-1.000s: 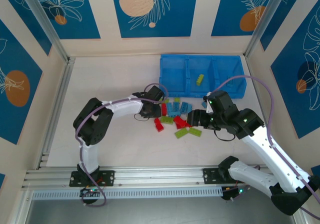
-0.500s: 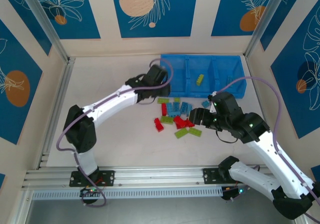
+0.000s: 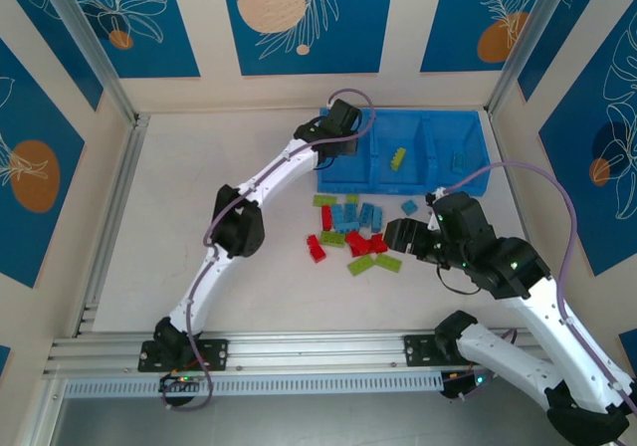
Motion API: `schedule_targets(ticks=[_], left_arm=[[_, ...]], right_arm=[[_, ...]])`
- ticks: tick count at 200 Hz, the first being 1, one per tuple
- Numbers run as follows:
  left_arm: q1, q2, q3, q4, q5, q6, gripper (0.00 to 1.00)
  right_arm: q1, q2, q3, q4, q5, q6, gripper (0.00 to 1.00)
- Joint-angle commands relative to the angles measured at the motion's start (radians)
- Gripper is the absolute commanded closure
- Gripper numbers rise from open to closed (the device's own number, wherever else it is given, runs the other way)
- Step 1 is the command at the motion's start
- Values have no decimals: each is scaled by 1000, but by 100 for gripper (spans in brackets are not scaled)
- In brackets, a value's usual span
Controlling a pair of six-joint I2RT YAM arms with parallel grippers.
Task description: Sort the legos into containers by color
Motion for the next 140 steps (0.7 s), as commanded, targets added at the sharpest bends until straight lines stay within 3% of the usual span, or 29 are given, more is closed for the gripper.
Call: schedule_targets(ticks=[1,30,48,81,102,140], left_arm=[[-7,-80,65,-47,48,14,53],[-19,-221,-11,-65,117,-6,52],[-40,-408,-186,-44,196,-9,52],[-136,-913,-740,148,196,84,51],[-202,-1156,-951,110,154,197,50],[-251,-1506,-1250,31,189,388,44]], right_arm=[[3,-17,-20,-69,134,85,25],[-19,-8,-41,-59,214,135,24],[-70,30,-59,-27,231,121,23],[-293,213,-99,137,39,-7,22],[-398,355,-114,263,-16,-50,22],[-498,641,-87,453,-61,-125,23]])
